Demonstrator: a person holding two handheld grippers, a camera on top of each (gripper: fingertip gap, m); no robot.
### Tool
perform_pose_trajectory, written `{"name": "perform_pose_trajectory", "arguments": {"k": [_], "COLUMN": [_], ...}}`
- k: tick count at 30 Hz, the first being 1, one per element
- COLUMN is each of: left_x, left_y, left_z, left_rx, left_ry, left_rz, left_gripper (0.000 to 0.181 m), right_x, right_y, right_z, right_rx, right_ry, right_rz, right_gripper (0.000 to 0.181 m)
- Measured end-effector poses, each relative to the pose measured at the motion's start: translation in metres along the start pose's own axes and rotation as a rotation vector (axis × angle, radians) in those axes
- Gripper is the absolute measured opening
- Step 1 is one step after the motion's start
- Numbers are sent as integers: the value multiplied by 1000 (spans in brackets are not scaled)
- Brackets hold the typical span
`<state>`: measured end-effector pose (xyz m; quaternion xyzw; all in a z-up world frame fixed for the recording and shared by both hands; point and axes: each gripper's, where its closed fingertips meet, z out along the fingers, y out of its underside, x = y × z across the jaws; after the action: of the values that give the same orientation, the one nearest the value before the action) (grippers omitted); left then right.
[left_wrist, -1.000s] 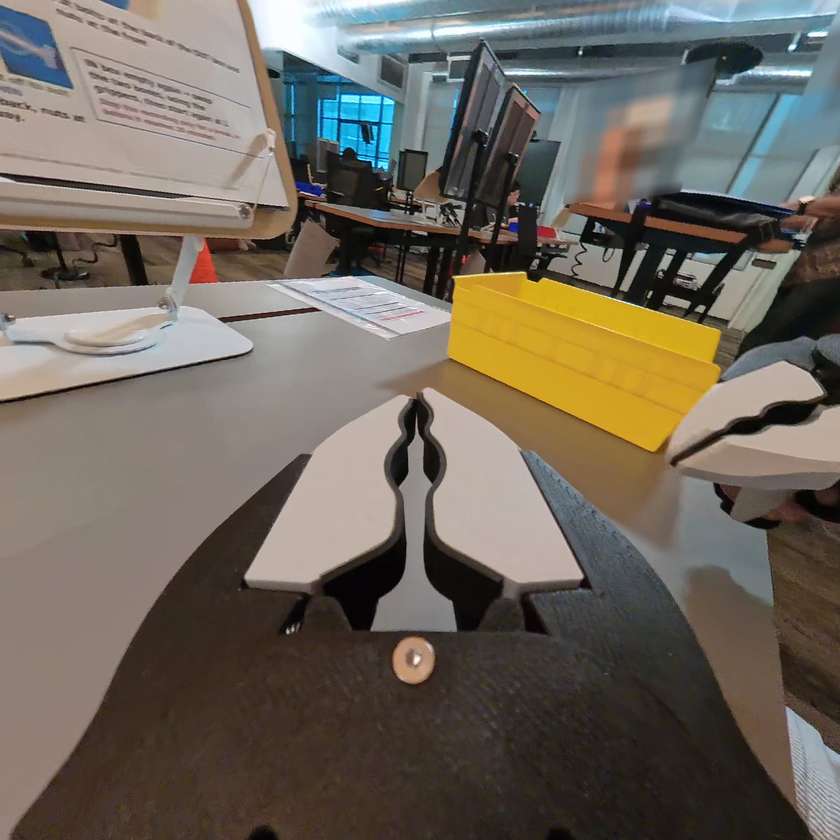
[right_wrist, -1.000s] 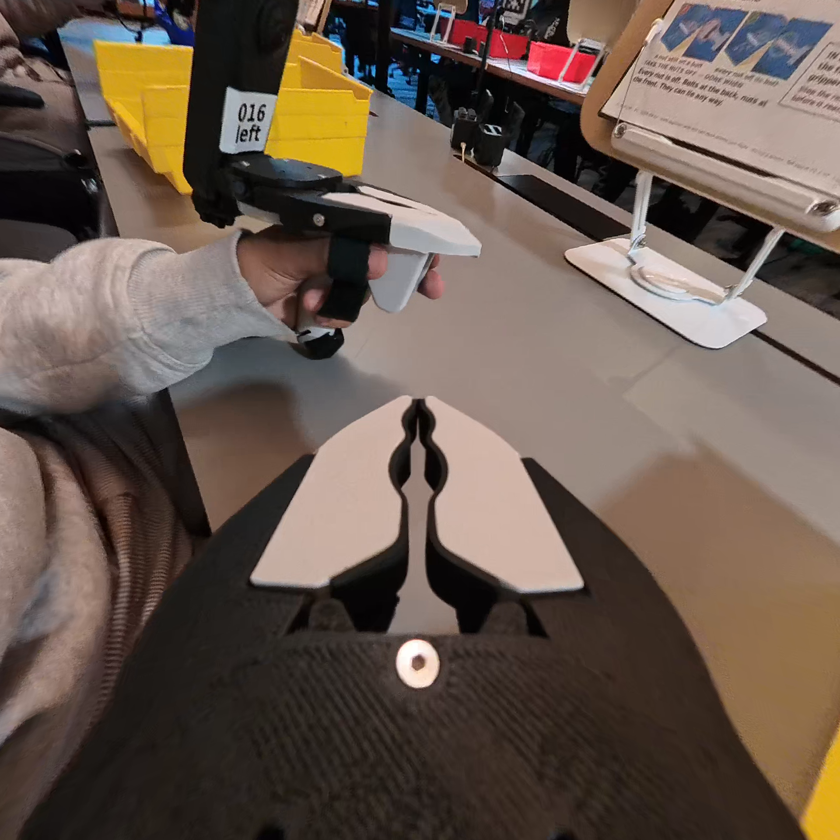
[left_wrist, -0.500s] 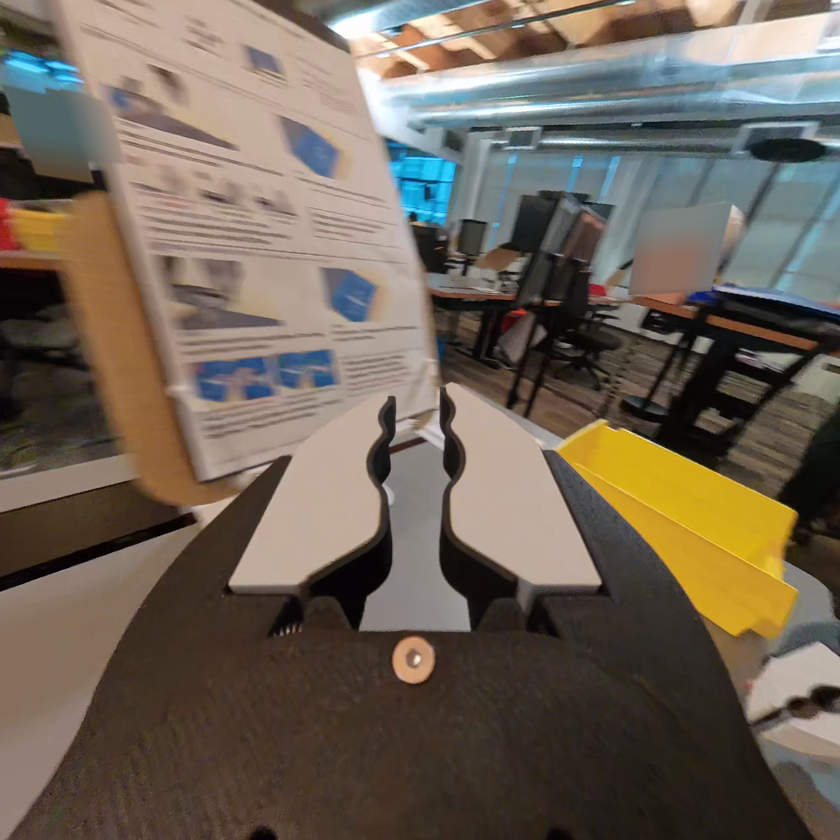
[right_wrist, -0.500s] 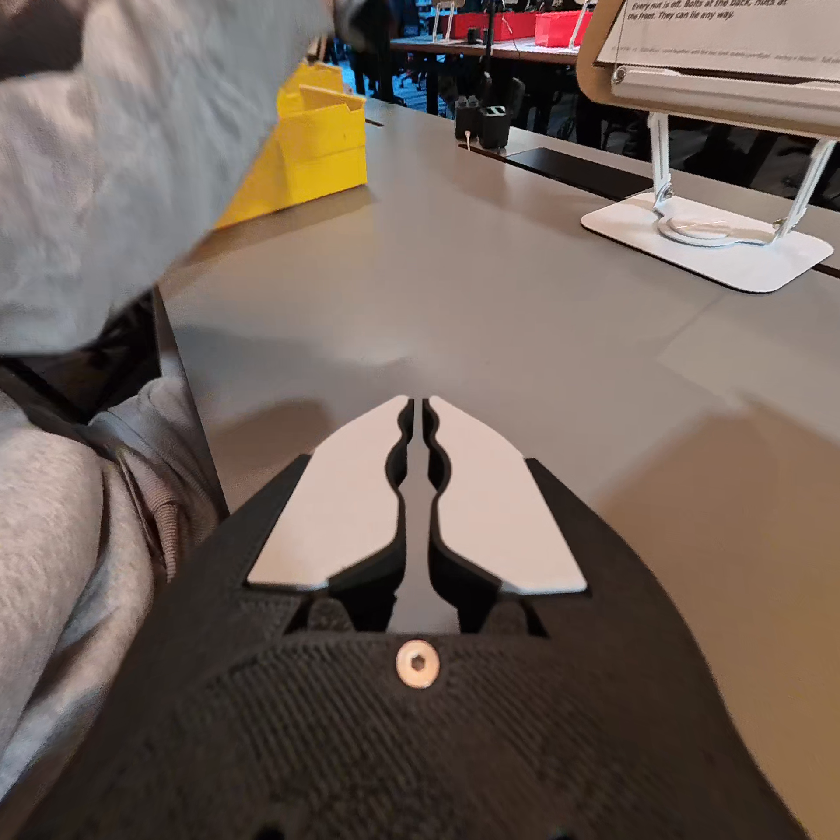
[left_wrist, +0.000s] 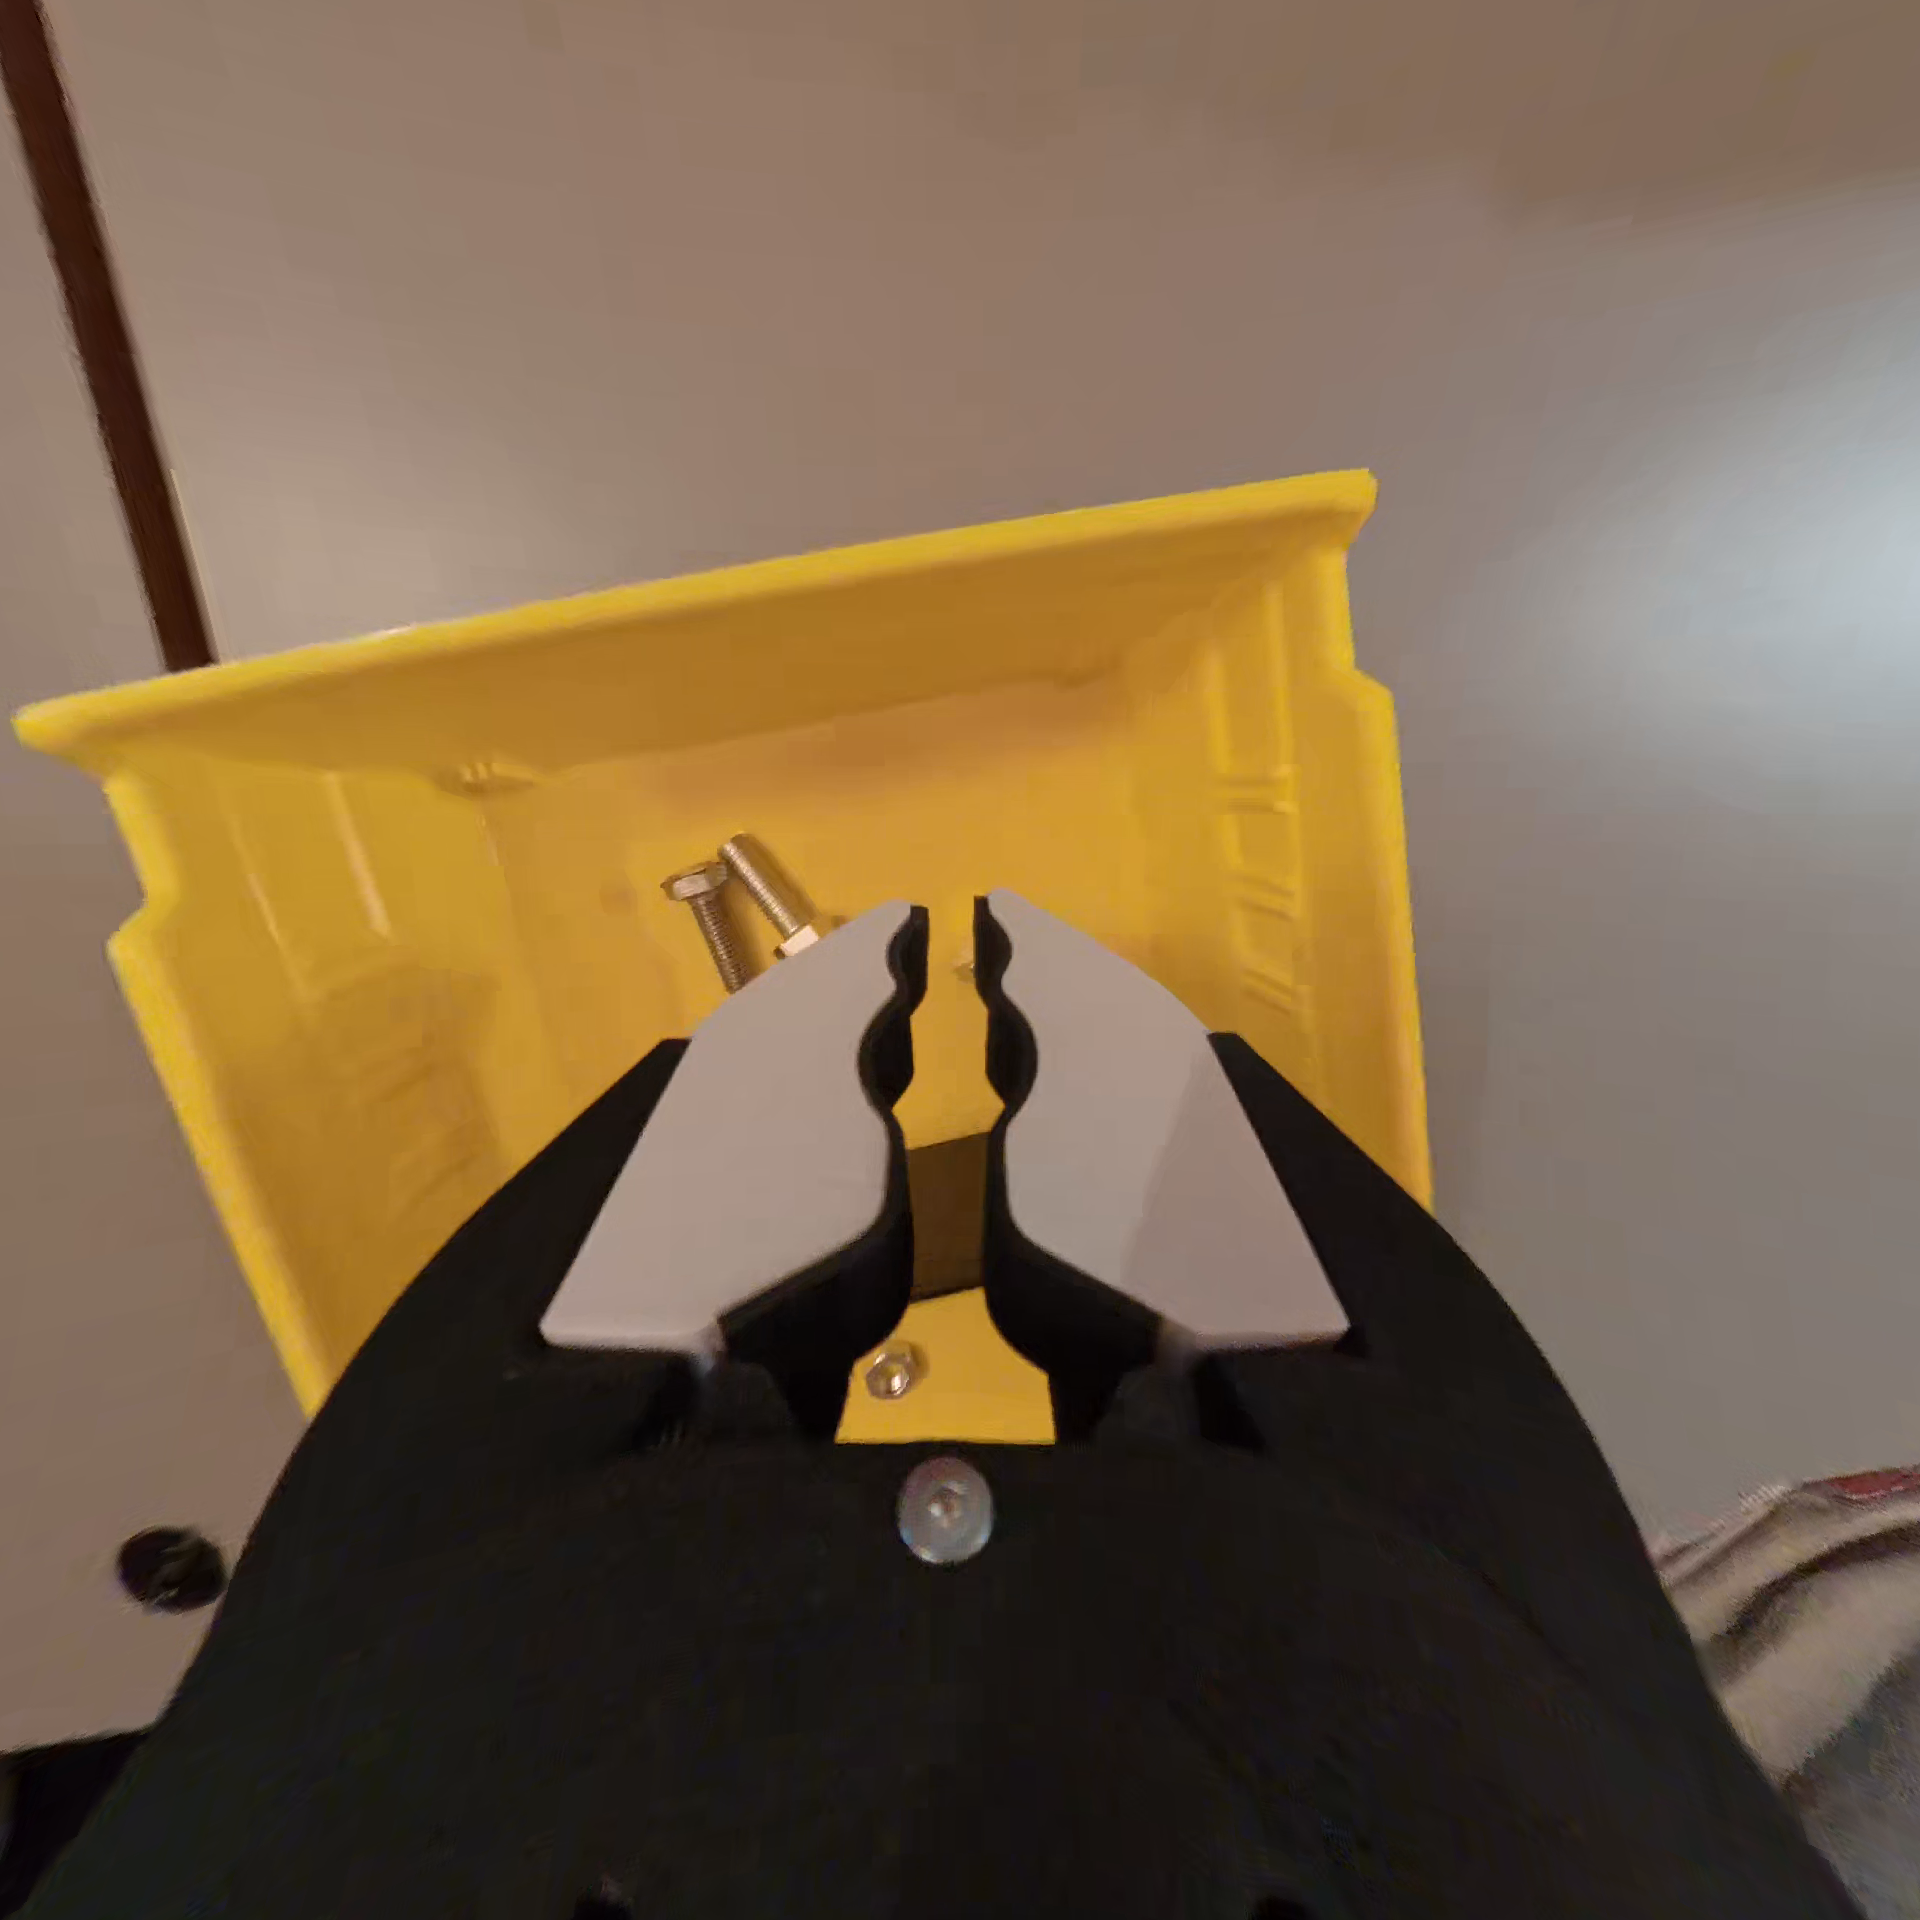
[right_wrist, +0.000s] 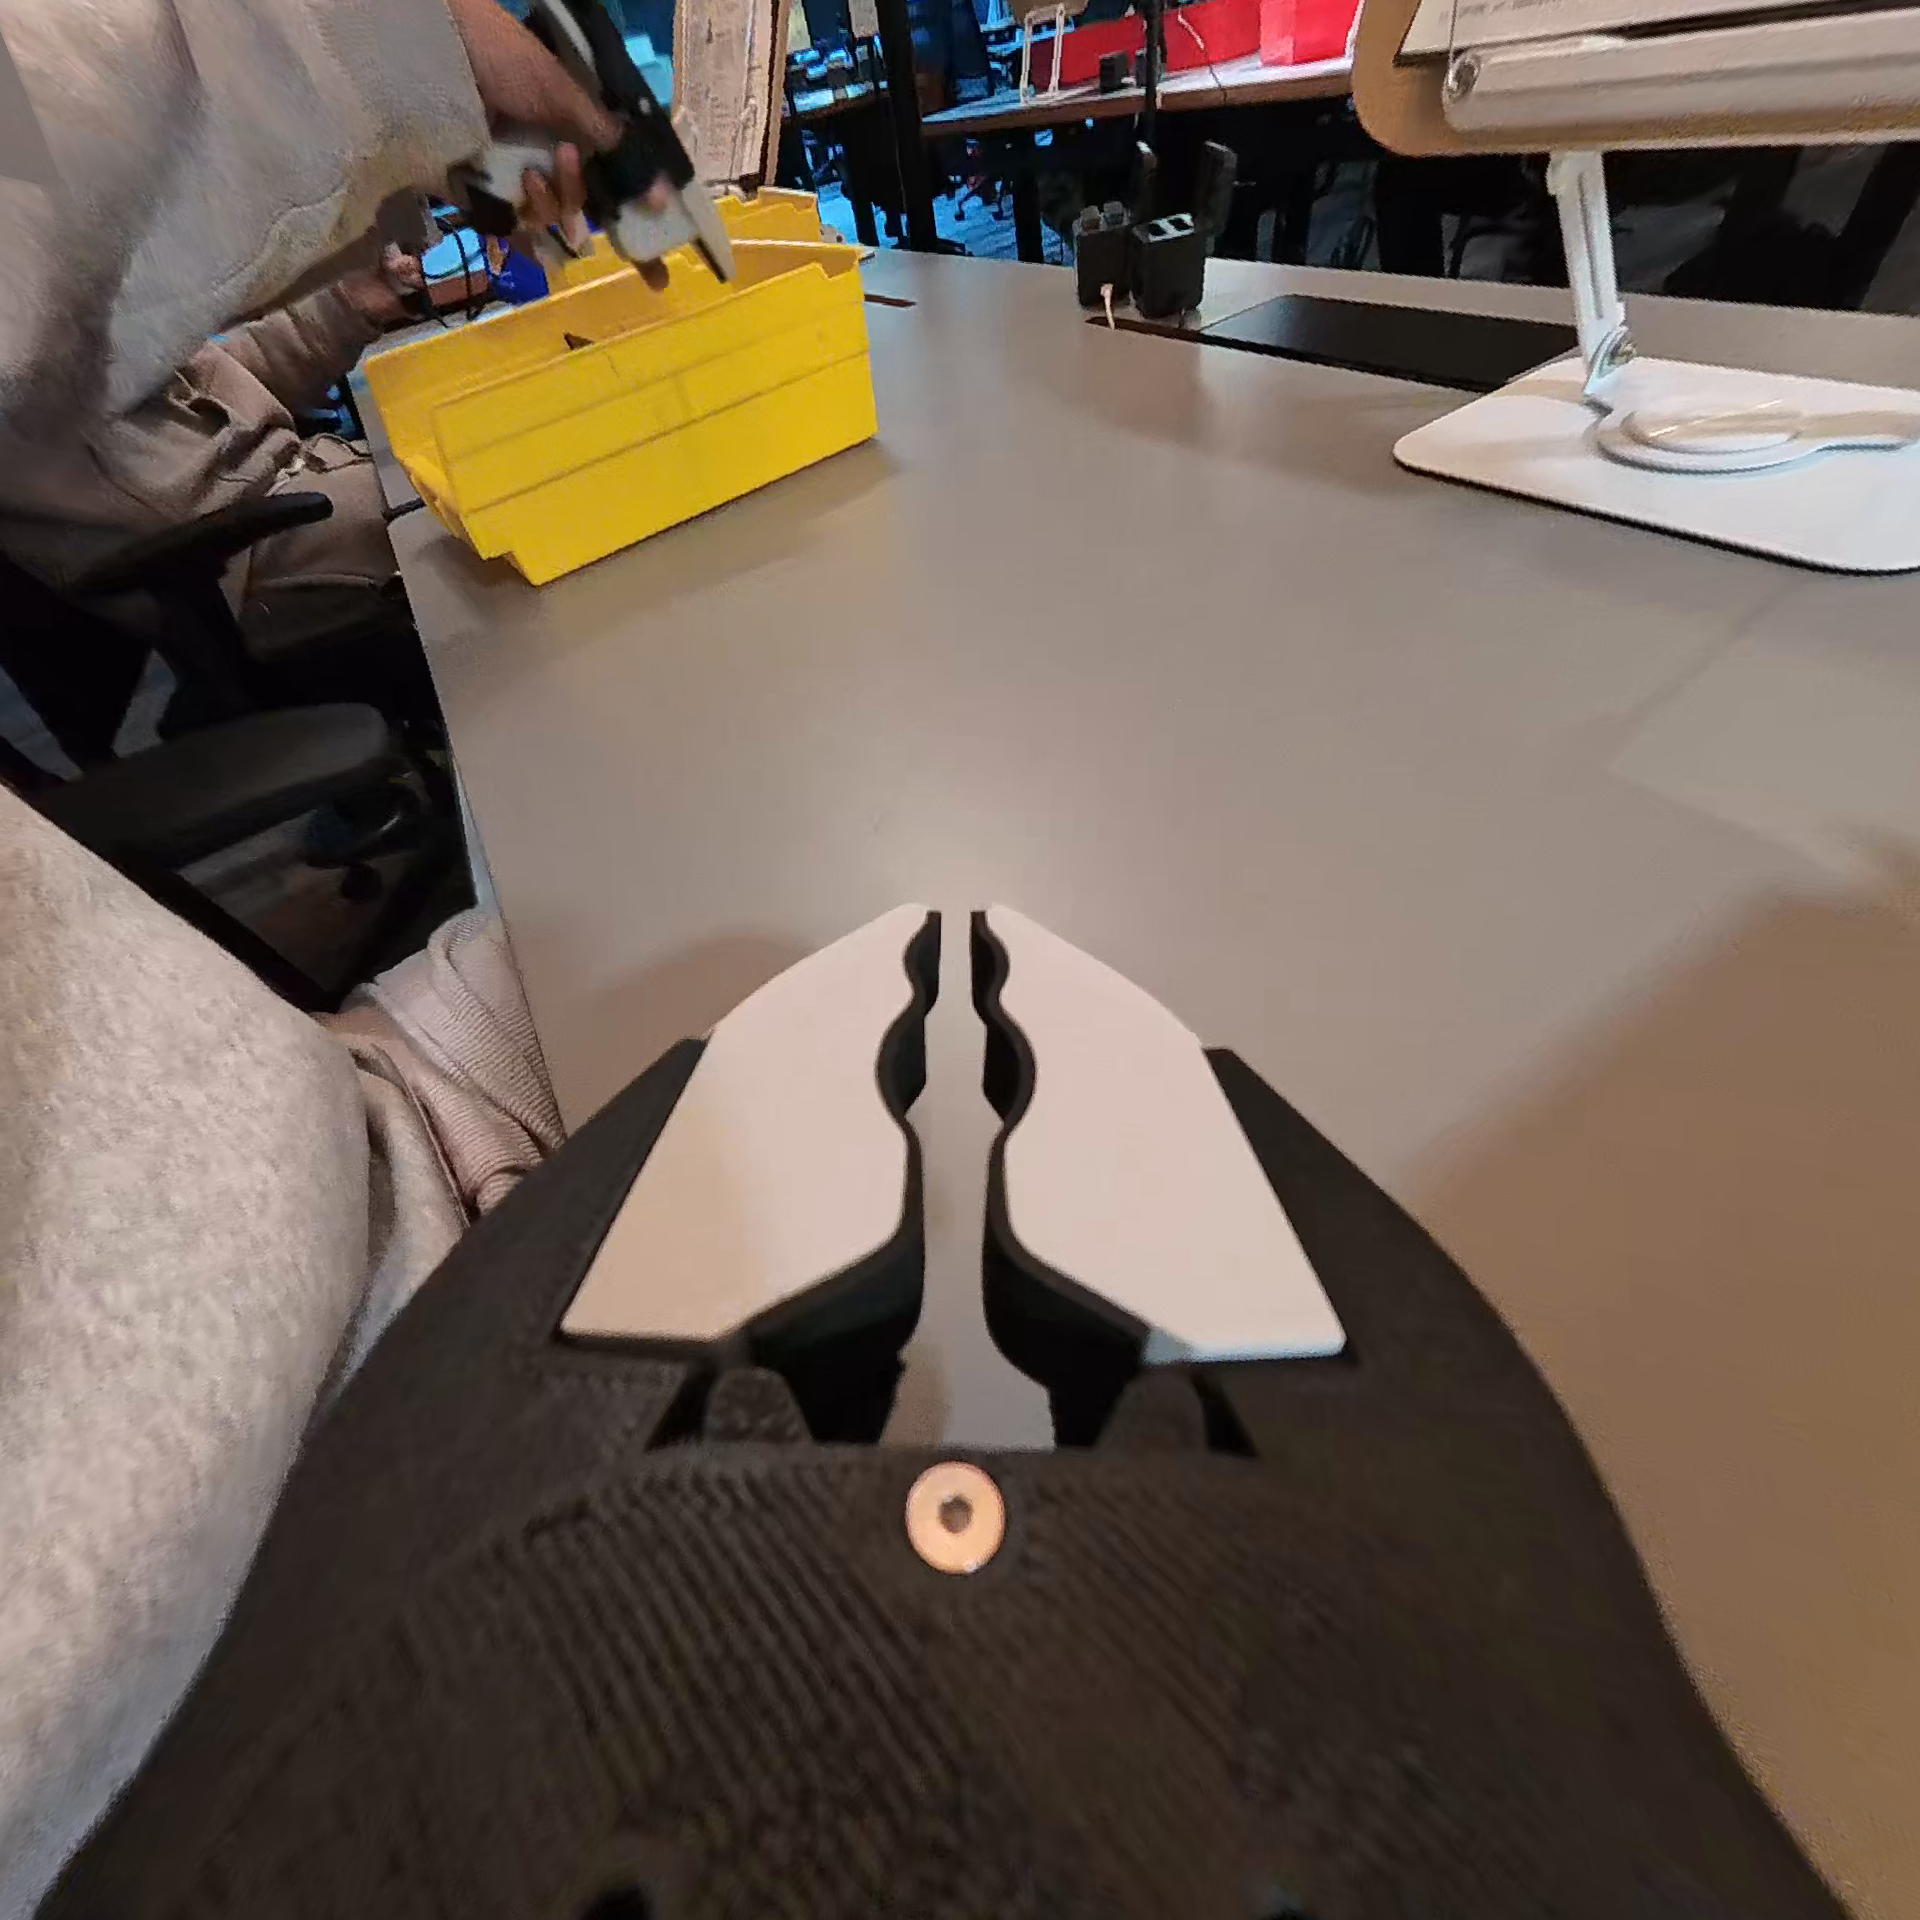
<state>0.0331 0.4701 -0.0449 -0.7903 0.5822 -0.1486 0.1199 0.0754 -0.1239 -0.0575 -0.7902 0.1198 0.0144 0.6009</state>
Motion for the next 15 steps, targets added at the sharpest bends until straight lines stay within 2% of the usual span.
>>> {"name": "perform_pose_trajectory", "arguments": {"k": [3,5,8,13,15], "left_x": [-5,-22,-32,-41,-47], "left_y": [-1,12,31,40,41], "left_z": [20,35,53,67,68], "left_rx": [-64,-197,-327,-363,-366], "left_ry": [3,-67,-74,-94,-130], "left_rz": [1,16,8,1,3], "left_gripper": [8,10,11,7,12], "right_x": [2,3,8,14,14], "right_y": [1,1,1,3,5], "right_z": [2,2,0,2,4], "right_rx": [-8,-4,-4,-5,-10], "right_ry": [8,15,36,36,27], "right_rz": [0,1,-6,20,30], "right_gripper": [5,5,5,5,4]}}
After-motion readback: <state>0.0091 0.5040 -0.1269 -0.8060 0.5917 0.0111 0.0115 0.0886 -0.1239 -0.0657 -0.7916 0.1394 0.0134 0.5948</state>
